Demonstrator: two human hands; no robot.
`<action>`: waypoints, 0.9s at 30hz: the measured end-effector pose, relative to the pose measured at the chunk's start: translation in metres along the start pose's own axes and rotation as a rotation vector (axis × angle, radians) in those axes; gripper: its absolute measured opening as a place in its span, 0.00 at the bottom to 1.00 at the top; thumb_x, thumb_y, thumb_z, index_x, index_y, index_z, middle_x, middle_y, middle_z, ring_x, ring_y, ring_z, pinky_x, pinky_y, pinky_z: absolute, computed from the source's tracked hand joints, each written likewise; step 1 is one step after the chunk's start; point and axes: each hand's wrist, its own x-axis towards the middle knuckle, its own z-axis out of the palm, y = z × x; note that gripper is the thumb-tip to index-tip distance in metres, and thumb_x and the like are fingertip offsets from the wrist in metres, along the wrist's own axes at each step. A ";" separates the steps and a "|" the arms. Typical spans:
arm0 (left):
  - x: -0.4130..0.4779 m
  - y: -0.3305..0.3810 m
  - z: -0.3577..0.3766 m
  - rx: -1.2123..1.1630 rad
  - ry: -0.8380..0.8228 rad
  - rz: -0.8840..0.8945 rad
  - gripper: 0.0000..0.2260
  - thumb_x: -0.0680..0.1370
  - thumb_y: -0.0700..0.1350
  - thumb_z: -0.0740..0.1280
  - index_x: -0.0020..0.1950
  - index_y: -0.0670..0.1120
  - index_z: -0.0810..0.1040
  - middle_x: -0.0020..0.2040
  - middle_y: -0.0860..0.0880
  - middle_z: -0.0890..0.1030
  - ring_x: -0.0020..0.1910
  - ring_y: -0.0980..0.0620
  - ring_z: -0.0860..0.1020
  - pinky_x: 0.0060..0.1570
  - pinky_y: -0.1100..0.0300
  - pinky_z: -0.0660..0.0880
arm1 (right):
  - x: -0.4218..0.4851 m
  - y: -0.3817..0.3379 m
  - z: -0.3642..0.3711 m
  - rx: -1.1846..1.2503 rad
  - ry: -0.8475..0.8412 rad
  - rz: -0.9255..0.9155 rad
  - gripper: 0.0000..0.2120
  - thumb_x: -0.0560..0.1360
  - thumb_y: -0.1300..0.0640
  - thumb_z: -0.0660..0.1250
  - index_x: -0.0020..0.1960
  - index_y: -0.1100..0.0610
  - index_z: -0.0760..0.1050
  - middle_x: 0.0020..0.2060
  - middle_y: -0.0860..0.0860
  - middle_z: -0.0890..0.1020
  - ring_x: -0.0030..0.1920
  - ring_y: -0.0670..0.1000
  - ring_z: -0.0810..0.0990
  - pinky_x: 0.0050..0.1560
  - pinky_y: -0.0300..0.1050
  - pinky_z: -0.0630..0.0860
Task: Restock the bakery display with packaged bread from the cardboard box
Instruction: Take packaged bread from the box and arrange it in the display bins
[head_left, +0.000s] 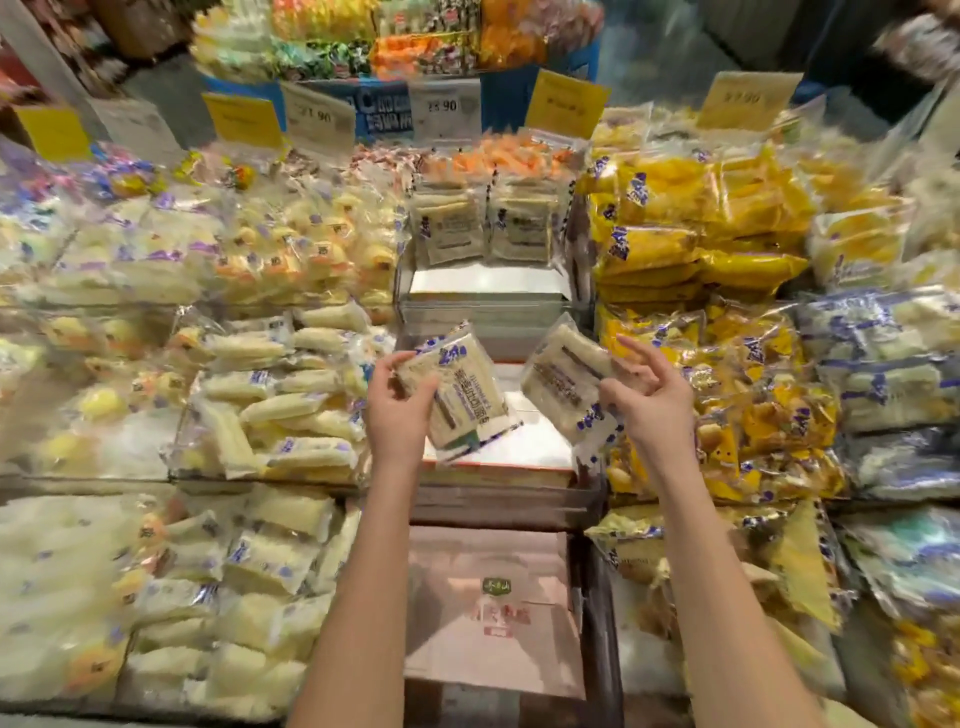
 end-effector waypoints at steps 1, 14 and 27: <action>0.015 0.003 0.000 -0.012 -0.007 0.014 0.12 0.78 0.39 0.70 0.56 0.52 0.73 0.48 0.51 0.79 0.42 0.61 0.80 0.37 0.65 0.77 | 0.006 -0.001 0.008 -0.028 0.041 -0.015 0.23 0.73 0.69 0.69 0.63 0.50 0.75 0.42 0.49 0.82 0.37 0.43 0.81 0.39 0.39 0.79; 0.154 0.021 0.041 -0.007 0.042 0.055 0.15 0.76 0.40 0.73 0.50 0.43 0.65 0.42 0.52 0.69 0.38 0.57 0.69 0.35 0.71 0.68 | 0.118 -0.025 0.078 -0.303 0.158 -0.130 0.22 0.72 0.67 0.72 0.63 0.57 0.73 0.57 0.52 0.78 0.58 0.50 0.77 0.59 0.47 0.77; 0.211 0.000 0.117 0.038 -0.008 0.050 0.13 0.76 0.40 0.72 0.46 0.42 0.66 0.39 0.51 0.70 0.36 0.53 0.70 0.37 0.69 0.70 | 0.251 -0.050 0.109 -1.265 -0.137 -0.312 0.27 0.77 0.68 0.62 0.72 0.53 0.59 0.51 0.57 0.82 0.46 0.61 0.80 0.36 0.52 0.74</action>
